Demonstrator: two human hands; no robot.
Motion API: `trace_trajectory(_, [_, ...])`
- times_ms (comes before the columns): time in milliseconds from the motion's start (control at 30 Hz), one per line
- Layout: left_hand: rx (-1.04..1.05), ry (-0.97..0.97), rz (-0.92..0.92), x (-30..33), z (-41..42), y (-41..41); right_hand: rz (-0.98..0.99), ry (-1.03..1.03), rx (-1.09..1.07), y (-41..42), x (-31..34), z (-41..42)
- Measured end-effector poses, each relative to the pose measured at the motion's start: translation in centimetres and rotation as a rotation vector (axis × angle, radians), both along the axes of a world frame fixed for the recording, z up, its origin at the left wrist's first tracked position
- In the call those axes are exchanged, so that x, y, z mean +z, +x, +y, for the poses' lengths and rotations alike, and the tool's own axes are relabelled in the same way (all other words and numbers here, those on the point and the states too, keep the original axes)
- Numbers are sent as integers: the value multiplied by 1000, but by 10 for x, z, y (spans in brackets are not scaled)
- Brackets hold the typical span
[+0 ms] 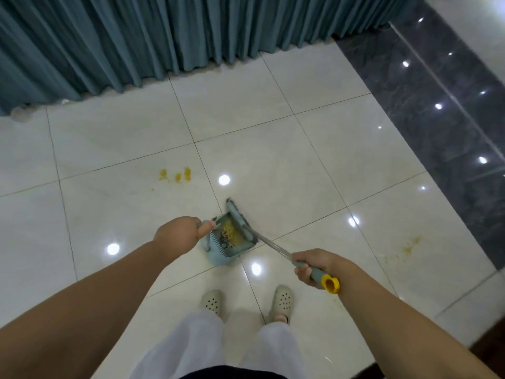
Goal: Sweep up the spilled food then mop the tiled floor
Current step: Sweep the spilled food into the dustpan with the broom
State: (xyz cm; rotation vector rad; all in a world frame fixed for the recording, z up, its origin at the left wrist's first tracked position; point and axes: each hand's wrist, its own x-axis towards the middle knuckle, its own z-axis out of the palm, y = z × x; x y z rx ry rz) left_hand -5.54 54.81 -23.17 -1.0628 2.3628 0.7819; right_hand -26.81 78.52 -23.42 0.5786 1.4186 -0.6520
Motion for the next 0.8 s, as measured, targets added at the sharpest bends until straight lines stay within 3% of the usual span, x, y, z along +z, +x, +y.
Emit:
trace_trajectory(233, [-26, 38, 24, 0, -15, 8, 14, -64, -101, 26, 21, 15])
trace_trajectory(600, [-21, -14, 51, -6, -44, 43, 192, 48, -141, 15, 6, 12])
trace_trajectory(800, [-26, -33, 59, -11, -43, 48, 122, 64, -93, 49, -8, 0])
